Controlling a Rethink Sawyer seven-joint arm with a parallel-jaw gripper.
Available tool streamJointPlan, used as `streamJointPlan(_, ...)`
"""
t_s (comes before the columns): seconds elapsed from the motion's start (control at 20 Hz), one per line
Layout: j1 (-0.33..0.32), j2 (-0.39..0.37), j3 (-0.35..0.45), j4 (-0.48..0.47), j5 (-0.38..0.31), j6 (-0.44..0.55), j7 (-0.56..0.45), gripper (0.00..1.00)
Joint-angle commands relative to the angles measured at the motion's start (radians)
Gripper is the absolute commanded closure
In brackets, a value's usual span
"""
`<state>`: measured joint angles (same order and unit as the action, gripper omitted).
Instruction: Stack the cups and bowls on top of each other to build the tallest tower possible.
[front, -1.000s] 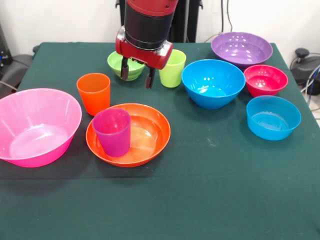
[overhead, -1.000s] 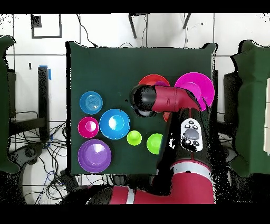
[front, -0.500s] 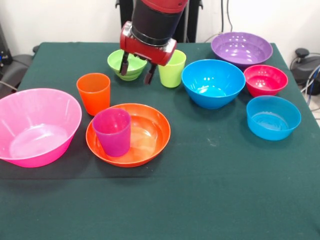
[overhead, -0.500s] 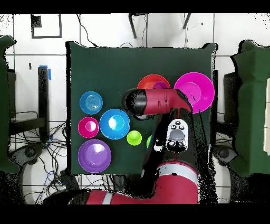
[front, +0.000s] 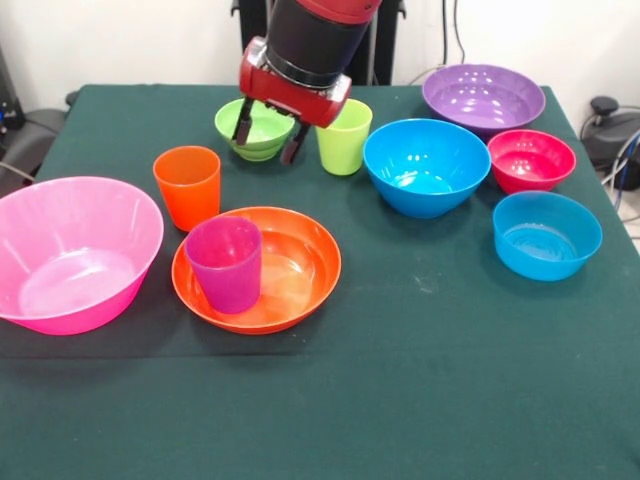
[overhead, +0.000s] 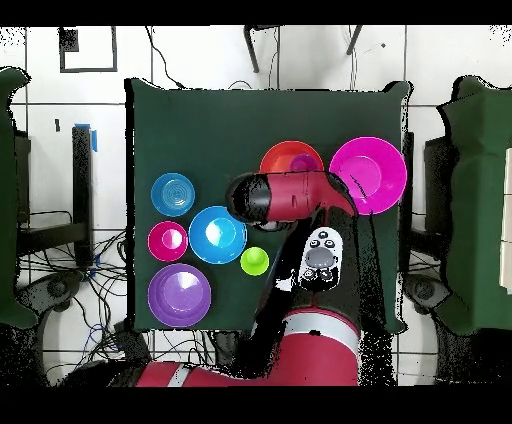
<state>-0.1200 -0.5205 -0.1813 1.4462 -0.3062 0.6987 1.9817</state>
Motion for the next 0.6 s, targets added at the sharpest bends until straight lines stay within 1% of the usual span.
streamJointPlan(0.05,-0.013,0.081,0.028,-0.007,-0.090,-0.149,0.048,0.00)
streamJointPlan(0.25,-0.018,0.093,0.017,-0.008,-0.089,-0.183,0.038,0.00)
streamJointPlan(0.6,-0.040,0.111,0.020,-0.004,-0.082,-0.221,0.014,0.00)
